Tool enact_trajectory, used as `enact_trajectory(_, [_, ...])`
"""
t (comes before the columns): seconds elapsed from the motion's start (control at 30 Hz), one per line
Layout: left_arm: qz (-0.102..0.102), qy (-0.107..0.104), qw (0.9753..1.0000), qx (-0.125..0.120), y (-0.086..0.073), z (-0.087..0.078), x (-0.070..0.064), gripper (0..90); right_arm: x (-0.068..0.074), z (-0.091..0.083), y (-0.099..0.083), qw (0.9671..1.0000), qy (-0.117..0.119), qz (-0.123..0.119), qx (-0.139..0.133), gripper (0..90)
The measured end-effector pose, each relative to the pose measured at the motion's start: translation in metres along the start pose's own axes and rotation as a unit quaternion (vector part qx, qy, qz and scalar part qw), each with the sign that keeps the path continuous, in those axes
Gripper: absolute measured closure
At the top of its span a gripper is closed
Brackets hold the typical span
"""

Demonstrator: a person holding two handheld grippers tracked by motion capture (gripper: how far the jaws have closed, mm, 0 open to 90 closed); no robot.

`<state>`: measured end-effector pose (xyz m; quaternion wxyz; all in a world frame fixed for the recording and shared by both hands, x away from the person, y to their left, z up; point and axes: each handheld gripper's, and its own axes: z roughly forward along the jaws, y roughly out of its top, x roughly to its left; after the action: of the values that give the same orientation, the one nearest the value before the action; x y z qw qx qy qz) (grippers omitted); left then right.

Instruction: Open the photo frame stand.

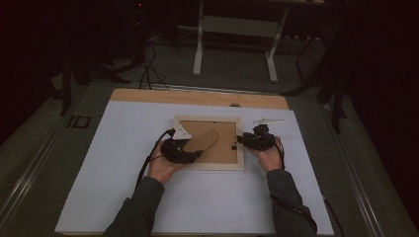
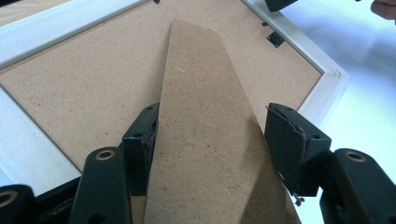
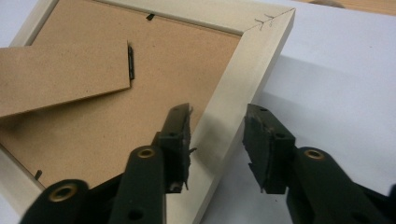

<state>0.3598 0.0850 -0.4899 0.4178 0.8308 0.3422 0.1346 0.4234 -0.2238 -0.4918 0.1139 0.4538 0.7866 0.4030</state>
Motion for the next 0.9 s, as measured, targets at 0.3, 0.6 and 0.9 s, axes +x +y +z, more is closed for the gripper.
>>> enact_trajectory(0.3, [0.018,0.011,0.9997,-0.008,0.0,-0.003,-0.006,41.6,-0.006,0.007,0.007,0.9996,0.018,0.007,0.018,48.2])
enact_trajectory(0.6, [0.03,0.022,0.9991,-0.02,-0.004,-0.005,-0.011,41.5,-0.011,0.012,0.013,0.9985,0.044,0.016,0.028,39.1])
enact_trajectory(0.9, [0.042,0.03,0.9982,-0.029,-0.005,-0.008,-0.016,41.5,-0.014,0.014,0.019,0.997,0.061,0.028,0.039,34.7])
